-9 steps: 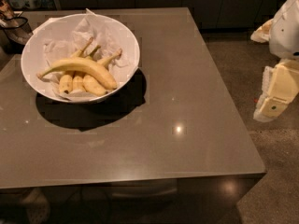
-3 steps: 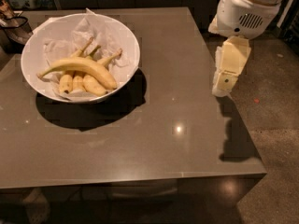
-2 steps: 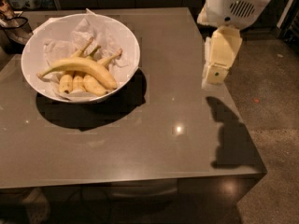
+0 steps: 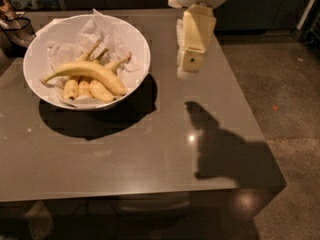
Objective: Pick banana from white bowl
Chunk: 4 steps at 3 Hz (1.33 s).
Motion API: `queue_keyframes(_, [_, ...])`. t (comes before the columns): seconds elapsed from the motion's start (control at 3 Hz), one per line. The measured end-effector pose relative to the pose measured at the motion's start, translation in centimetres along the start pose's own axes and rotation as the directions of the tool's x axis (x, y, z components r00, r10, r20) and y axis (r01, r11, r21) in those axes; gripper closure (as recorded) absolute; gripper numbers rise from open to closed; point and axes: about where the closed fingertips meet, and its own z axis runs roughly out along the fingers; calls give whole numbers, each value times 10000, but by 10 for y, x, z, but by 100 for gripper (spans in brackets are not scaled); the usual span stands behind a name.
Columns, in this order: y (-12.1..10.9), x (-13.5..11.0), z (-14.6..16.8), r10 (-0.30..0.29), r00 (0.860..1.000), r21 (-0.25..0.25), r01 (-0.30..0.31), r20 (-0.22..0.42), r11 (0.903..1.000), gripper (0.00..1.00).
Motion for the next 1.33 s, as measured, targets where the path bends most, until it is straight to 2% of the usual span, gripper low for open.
queue_keyframes(0.33, [-8,-7,0,-34,9998,314,27,219,9995,0])
queue_keyframes(0.67, [-19,-23,8,-102,9978,315,82,650,9995,0])
queue_keyframes(1.0, [-37,-48,25,-230,9977,55,227,640,9997,0])
queue_keyframes(1.33, [-54,-79,49,-811,9962,-209,818,307,9964,0])
